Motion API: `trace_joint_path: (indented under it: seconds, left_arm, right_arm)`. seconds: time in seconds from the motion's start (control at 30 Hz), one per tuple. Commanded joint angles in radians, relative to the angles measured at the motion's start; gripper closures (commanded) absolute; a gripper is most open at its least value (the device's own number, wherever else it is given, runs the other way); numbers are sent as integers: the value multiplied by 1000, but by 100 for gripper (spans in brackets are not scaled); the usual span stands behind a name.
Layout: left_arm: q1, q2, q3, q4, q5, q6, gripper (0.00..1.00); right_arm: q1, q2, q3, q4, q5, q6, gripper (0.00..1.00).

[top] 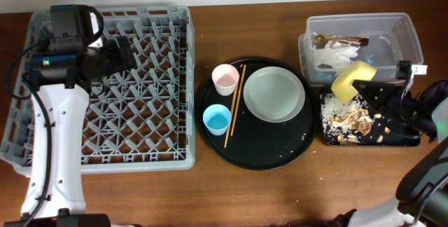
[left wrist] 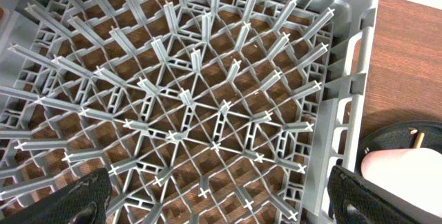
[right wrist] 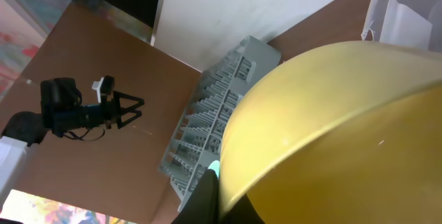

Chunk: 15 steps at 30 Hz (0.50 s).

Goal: Sort waste into correct bins and load items into the dishwasher rack
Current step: 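Tip the yellow bowl over the black tray to dump food scraps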

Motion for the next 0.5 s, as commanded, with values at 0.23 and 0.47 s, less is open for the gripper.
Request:
trace_joint_path:
  seconds: [0.23,0.47]
  left_arm:
    - [3,-2,12,1,-11,-13,1]
    - [3,-2,12,0,-11,-13,0]
  right_arm:
    - [196,-63,53,-150,252,-6,96]
    - [775,-89,101,-101,910,563,96]
